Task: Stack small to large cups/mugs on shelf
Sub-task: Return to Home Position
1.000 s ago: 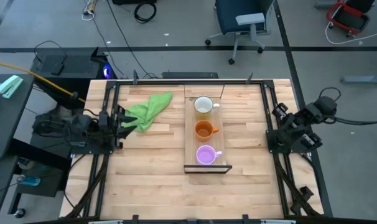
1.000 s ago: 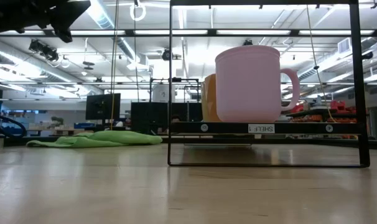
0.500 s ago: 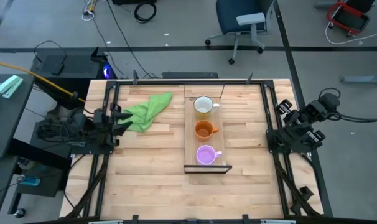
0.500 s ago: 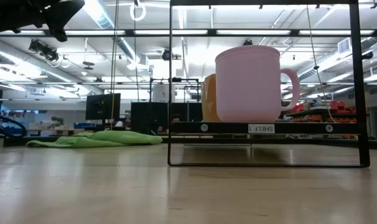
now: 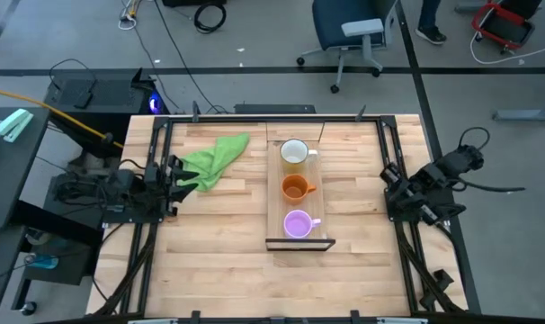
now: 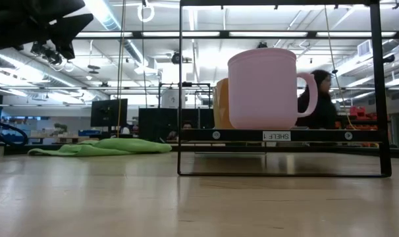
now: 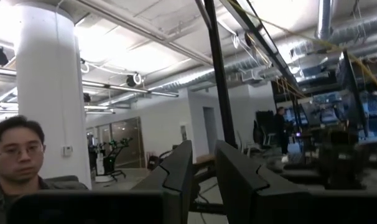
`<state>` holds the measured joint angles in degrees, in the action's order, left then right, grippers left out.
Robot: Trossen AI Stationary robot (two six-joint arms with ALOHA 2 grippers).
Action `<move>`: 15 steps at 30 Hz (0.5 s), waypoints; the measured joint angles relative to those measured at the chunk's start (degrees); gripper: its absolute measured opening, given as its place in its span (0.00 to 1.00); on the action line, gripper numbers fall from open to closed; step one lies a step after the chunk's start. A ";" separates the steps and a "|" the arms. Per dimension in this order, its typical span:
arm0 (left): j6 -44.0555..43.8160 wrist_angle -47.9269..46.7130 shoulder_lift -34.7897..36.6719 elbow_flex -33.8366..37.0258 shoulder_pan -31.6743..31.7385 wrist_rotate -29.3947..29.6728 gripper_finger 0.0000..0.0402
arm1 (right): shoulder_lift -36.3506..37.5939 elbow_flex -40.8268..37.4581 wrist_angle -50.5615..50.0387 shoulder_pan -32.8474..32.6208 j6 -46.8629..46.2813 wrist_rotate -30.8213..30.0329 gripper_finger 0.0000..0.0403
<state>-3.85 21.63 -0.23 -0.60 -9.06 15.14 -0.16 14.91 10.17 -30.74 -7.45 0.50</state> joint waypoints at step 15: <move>-0.30 -4.00 -0.10 0.00 0.00 0.26 0.40 | -0.04 -13.21 14.15 0.00 -2.02 -0.47 0.19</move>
<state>-4.15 17.62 -0.33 -0.60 -9.06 15.39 -0.21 1.69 24.32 -30.74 -9.47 0.03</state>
